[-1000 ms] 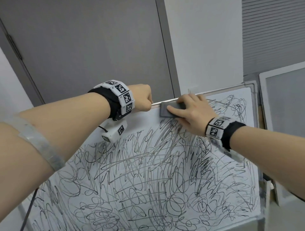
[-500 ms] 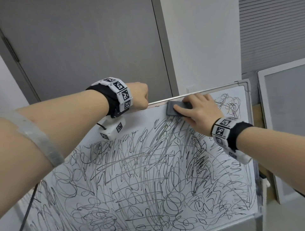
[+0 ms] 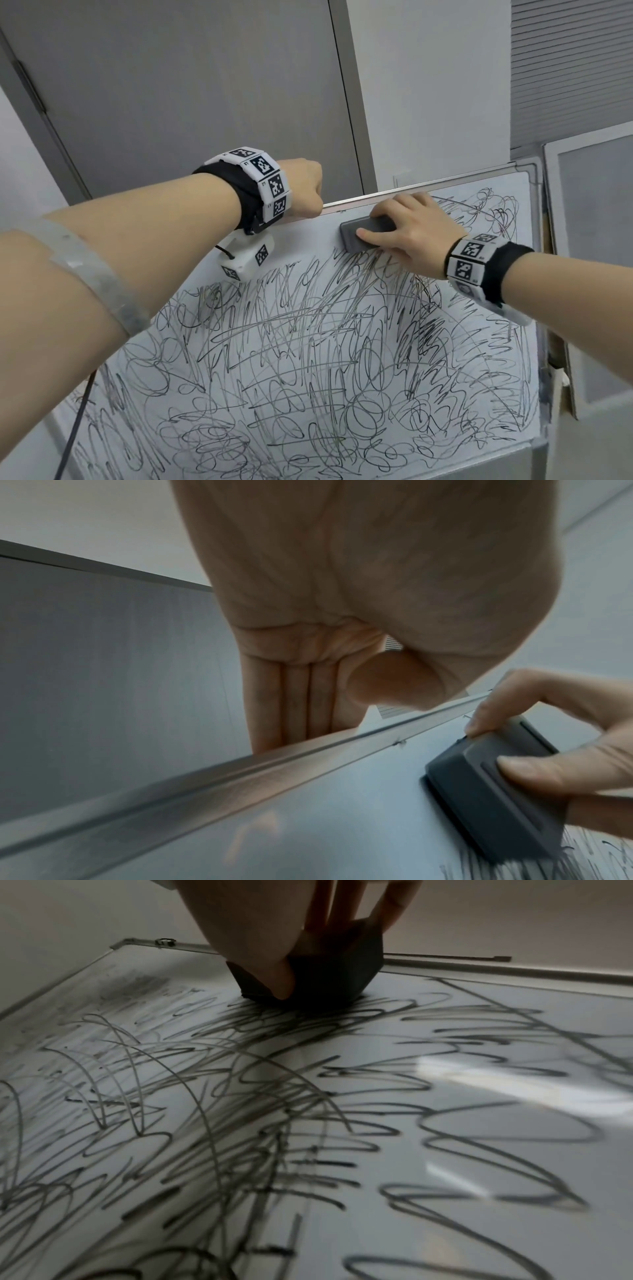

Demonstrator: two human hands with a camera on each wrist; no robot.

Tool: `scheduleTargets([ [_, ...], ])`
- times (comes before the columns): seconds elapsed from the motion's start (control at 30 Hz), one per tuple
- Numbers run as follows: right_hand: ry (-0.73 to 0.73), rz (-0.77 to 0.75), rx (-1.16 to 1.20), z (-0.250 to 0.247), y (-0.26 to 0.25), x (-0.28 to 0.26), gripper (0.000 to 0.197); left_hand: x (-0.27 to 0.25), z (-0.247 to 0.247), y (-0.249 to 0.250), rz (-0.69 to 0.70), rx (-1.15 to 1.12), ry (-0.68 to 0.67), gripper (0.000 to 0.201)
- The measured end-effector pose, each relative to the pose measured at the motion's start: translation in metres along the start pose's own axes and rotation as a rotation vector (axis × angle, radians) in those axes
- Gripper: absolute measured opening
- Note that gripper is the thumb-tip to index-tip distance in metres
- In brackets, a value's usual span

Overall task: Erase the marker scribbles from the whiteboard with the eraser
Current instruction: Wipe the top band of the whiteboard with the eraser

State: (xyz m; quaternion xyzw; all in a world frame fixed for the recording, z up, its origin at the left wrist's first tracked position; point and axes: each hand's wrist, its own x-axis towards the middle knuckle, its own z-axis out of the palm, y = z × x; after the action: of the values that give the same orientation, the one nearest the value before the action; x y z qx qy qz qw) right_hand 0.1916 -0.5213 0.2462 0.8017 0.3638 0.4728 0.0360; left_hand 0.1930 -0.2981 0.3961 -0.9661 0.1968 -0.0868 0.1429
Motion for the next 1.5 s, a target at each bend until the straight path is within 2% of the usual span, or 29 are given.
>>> scheduleTargets([
  [0.07,0.001,0.036,-0.003,-0.004,0.013,-0.008,0.048,-0.003,0.000,-0.004,-0.005,0.006,-0.007,0.004],
  [0.13,0.006,0.074,-0.007,-0.009,0.027,-0.020,0.045,-0.005,0.000,-0.006,-0.016,-0.010,-0.014,0.012],
  [0.23,0.004,0.108,-0.023,-0.013,0.038,-0.031,0.045,-0.010,-0.001,-0.003,-0.035,-0.023,-0.010,0.009],
  [0.37,0.019,0.110,-0.007,-0.011,0.028,-0.024,0.042,-0.016,-0.006,0.006,-0.038,-0.039,-0.061,0.020],
  [0.47,0.005,0.055,0.026,-0.004,0.004,-0.010,0.044,-0.019,-0.010,0.016,-0.037,-0.079,-0.114,0.008],
  [0.5,0.004,0.039,0.035,-0.001,-0.006,-0.004,0.045,-0.018,-0.010,0.020,-0.041,-0.101,-0.124,0.017],
  [0.57,0.025,0.022,0.056,0.006,-0.026,0.009,0.046,-0.020,-0.007,0.030,0.000,-0.121,-0.141,0.056],
  [0.63,0.046,0.023,0.058,0.012,-0.038,0.018,0.046,-0.017,-0.006,0.045,0.051,-0.159,-0.146,0.074],
  [0.7,0.045,0.034,0.047,0.012,-0.039,0.019,0.047,-0.013,-0.009,0.065,0.097,-0.183,-0.123,0.073],
  [0.8,0.020,0.056,0.029,0.005,-0.020,0.004,0.048,0.000,-0.014,0.078,0.114,-0.196,-0.082,0.060],
  [0.97,0.025,0.173,0.012,-0.007,0.031,-0.045,0.041,0.009,-0.012,0.072,0.078,-0.126,-0.010,0.065],
  [1.13,-0.004,0.279,-0.051,-0.025,0.070,-0.079,0.047,0.012,-0.011,0.074,0.087,-0.112,0.031,0.055],
  [1.23,-0.012,0.277,-0.092,-0.026,0.066,-0.076,0.047,0.014,-0.012,0.075,0.089,-0.111,0.021,0.051],
  [1.37,-0.010,0.225,-0.086,-0.023,0.039,-0.050,0.041,0.011,-0.011,0.069,0.138,-0.071,0.008,0.062],
  [1.5,-0.017,0.170,-0.084,-0.013,0.003,-0.015,0.037,0.009,-0.010,0.066,0.175,-0.036,0.044,0.048],
])
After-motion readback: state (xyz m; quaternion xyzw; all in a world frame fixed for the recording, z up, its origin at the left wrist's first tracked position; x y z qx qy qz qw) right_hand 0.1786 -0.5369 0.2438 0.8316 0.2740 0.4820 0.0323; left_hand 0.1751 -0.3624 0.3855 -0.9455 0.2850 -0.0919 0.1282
